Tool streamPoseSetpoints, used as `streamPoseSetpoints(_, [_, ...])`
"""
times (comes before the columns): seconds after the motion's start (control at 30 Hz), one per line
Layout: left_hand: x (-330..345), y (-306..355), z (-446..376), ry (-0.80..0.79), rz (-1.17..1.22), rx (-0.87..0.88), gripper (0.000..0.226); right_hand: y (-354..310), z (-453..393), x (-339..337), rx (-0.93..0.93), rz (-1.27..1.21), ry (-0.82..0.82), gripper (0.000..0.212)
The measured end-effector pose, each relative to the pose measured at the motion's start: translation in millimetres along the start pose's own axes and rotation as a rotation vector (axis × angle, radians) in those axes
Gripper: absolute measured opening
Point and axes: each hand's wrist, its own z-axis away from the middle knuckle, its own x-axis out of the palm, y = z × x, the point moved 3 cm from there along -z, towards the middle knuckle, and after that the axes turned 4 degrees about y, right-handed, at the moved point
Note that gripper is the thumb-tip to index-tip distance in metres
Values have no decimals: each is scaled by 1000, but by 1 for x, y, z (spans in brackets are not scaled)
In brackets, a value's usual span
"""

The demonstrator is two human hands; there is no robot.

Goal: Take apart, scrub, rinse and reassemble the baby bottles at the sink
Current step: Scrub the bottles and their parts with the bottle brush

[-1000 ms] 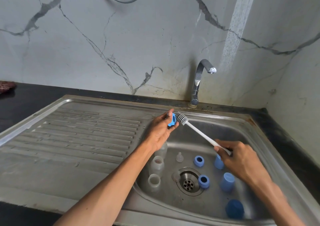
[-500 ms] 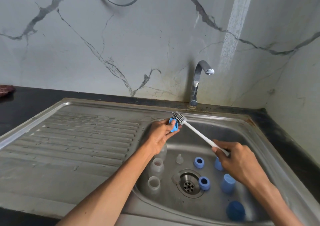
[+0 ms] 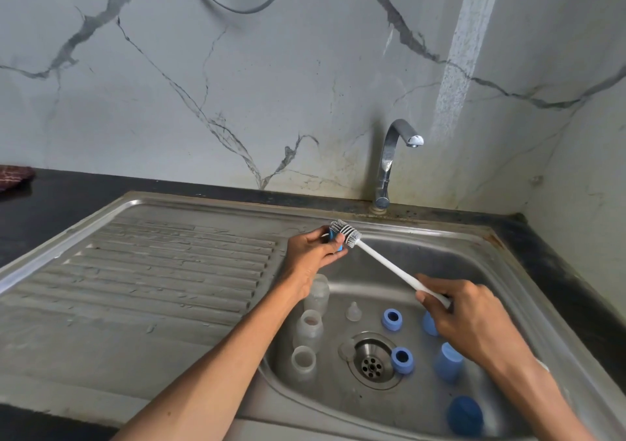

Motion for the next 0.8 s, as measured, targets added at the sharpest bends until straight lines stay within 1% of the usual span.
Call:
streamPoseSetpoints(0.07, [-2, 2, -2, -1, 96, -27, 14, -2, 0, 1, -12, -34, -15, 35])
streamPoseSetpoints(0.17, [1, 2, -1, -3, 239, -99, 7, 0, 0, -1, -13, -53, -26, 35])
streamPoseSetpoints(0.27, [1, 0, -3, 37, 335, -153, 24, -1, 1, -2, -18, -64, -46, 36])
streamPoseSetpoints(0.33, [2, -1, -3, 63, 389, -194, 18, -2, 1, -3, -21, -57, -51, 36])
streamPoseSetpoints(0.4, [4, -2, -2, 77, 464, -241, 18, -1, 1, -3, -21, -43, -52, 36])
streamPoseSetpoints(0.43, [3, -1, -2, 83, 505, -252, 22, 0, 1, -4, -19, -30, -56, 36])
streamPoseSetpoints(0.5, [-1, 3, -3, 75, 571, -248, 39, 1, 1, -3, -12, 16, -68, 36])
streamPoseSetpoints(0.53, [-4, 5, -5, 70, 578, -244, 42, 2, 1, -2, -10, 26, -67, 36])
streamPoseSetpoints(0.67, [1, 6, -4, 42, 557, -253, 24, 5, 0, 2, 8, 0, -32, 38])
streamPoseSetpoints(0.8, [2, 6, -2, 68, 581, -230, 15, 1, 3, 1, -9, -36, -46, 35])
